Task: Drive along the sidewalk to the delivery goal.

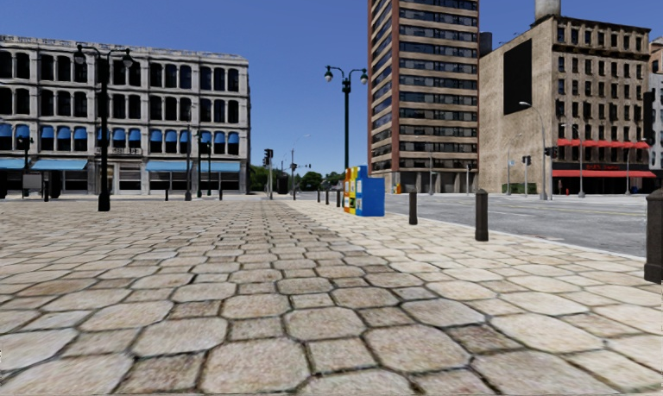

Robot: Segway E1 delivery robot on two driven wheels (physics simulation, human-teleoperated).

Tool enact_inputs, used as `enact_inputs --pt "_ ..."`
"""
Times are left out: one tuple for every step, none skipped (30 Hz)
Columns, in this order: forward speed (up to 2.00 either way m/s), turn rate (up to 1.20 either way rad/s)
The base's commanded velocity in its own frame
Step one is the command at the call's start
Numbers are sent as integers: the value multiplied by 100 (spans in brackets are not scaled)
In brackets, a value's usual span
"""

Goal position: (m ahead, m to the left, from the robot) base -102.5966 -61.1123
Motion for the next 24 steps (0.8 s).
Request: enact_inputs --pt "74 38" --pt "74 38" --pt "74 38" --pt "74 38" --pt "74 46" --pt "74 54" --pt "74 56" --pt "74 57" --pt "74 57" --pt "74 57" --pt "74 57" --pt "74 57" --pt "74 57" --pt "74 57" --pt "74 57" --pt "74 57" --pt "74 57" --pt "74 57" --pt "74 57" --pt "74 57" --pt "74 57" --pt "74 57" --pt "74 57" --pt "74 57"
